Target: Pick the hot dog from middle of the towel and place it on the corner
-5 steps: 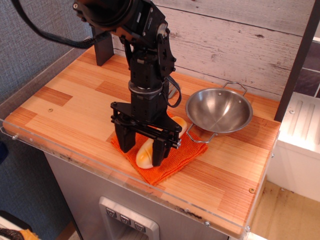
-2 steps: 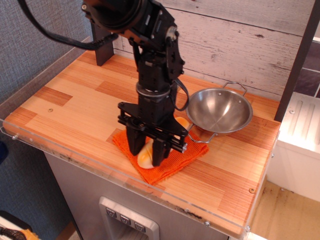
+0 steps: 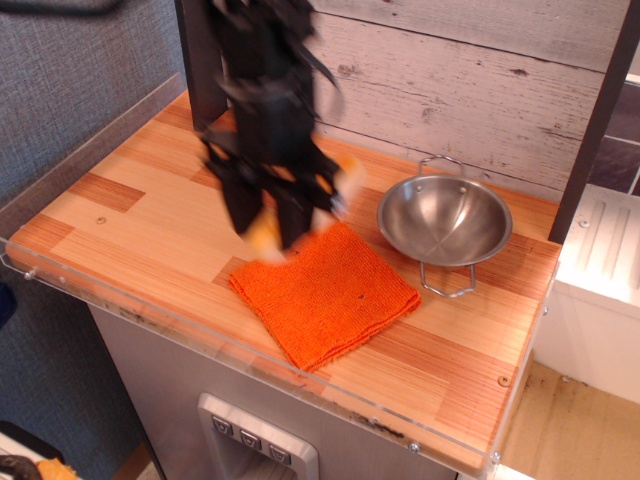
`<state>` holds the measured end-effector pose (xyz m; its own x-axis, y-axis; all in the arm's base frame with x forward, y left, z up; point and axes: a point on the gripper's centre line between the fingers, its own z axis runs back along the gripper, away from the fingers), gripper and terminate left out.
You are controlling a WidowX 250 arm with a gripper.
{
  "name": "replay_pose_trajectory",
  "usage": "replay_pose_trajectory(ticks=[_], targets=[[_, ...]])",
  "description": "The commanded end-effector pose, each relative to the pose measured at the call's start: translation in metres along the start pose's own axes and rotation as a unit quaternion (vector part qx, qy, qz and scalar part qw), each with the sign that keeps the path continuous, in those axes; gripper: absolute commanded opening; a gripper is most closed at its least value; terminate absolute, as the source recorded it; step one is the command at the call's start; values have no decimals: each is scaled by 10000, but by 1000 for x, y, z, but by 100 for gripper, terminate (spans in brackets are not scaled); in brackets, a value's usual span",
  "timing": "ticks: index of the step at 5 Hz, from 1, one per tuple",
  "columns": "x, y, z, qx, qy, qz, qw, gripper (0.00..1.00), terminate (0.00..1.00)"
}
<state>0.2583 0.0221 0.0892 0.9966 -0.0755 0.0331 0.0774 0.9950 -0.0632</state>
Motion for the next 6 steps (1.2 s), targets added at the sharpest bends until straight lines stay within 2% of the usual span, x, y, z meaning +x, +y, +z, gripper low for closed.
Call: replay_pose_trajectory(ticks=[1,2,3,4,6], targets=[[14,93,6,132,161,709,9973,0,0],[29,121,-15,221,391,796,9958,0,0],[48,125,-42,203,546,689,9959,0,0],[62,119,-57,239,659,511,9962,0,0],[78,125,-69,189,714,427,9964,0,0]])
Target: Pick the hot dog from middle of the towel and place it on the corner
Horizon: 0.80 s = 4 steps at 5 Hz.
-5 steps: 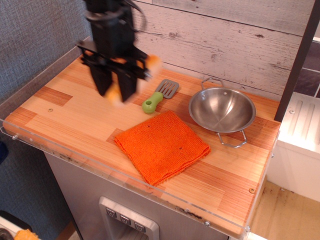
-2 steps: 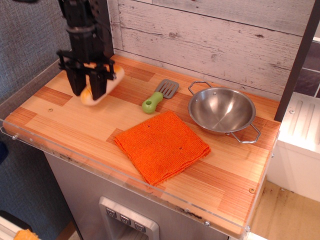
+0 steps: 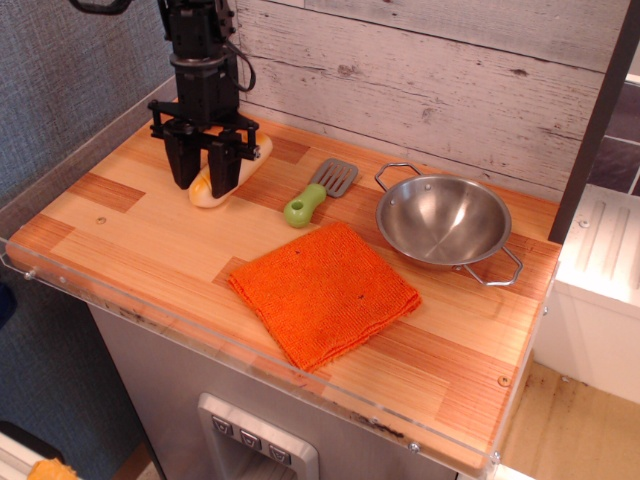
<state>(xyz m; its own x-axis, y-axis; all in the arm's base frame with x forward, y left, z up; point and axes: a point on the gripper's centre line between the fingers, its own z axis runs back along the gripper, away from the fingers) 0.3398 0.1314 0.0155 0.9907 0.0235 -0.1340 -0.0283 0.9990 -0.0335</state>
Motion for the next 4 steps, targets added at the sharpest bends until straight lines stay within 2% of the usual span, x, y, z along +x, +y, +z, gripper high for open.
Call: replay_pose_trajectory(ticks=[1,2,3,4], targets=[[16,3,3,98,-218,-184,9995,0,0],[20,-2,9,121,-303,-217,9992,0,0],[16,-10,16,264,-350,-211,9988,100,0],[11,-12,37,330,-598,-300,9972,100,0]])
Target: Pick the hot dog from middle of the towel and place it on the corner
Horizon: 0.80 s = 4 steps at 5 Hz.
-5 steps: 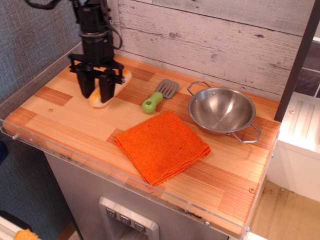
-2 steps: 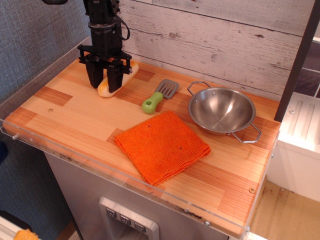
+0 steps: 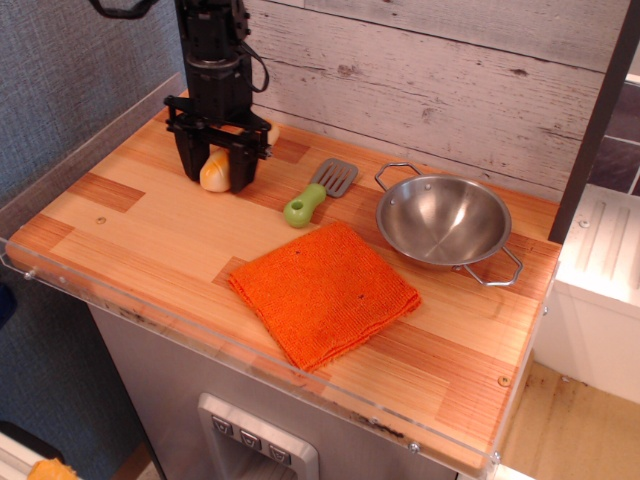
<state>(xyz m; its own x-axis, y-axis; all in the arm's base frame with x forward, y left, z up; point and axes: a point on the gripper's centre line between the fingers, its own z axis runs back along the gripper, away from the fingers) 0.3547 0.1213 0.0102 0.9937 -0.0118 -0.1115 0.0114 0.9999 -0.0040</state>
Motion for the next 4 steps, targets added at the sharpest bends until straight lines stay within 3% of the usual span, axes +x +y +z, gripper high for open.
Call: replay_pose_trajectory(ticks=[1,2,3,4], targets=[[-15,-5,61,227,-762,-170,9967,100,0],[-39,-15,88,296,-983,-158,9946,100,0],[-65,-33,97,217,-1020,-138,9944,100,0],[-78,-46,91,97,-919,-269,9954,100,0]])
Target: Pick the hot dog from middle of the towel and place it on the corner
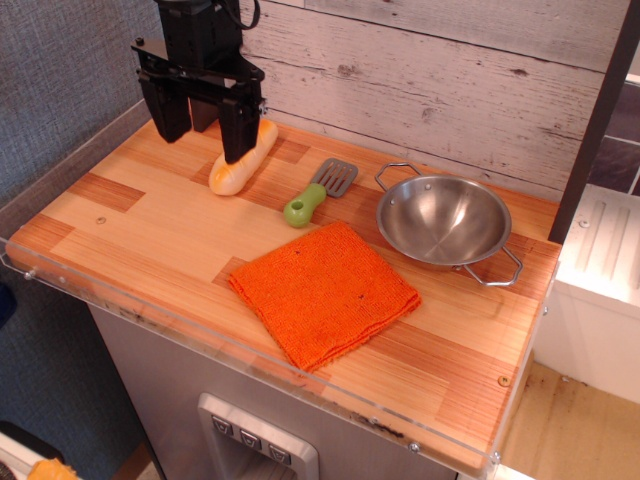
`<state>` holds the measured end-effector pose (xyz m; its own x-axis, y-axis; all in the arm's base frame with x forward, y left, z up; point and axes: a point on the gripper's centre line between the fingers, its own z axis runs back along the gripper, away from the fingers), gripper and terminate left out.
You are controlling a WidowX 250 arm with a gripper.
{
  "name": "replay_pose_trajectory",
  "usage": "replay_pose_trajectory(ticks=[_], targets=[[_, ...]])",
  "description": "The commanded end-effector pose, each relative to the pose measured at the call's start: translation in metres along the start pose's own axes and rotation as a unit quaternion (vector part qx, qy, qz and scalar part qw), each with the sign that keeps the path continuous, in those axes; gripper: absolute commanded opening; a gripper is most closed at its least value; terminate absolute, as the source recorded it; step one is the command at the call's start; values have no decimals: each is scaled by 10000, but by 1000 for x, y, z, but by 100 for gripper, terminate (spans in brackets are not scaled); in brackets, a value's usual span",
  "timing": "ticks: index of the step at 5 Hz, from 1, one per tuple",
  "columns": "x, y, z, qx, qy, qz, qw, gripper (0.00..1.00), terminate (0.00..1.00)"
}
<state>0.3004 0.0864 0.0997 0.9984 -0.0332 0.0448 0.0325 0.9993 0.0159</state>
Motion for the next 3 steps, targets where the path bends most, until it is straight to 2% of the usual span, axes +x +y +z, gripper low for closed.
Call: replay_pose_trajectory(ticks=[1,2,3], targets=[[-19,-19,9,-99,-8,-442,9990,100,0],[-19,-19,9,-99,-8,-442,9990,100,0],[-19,-19,9,-99,-8,-442,9990,100,100]])
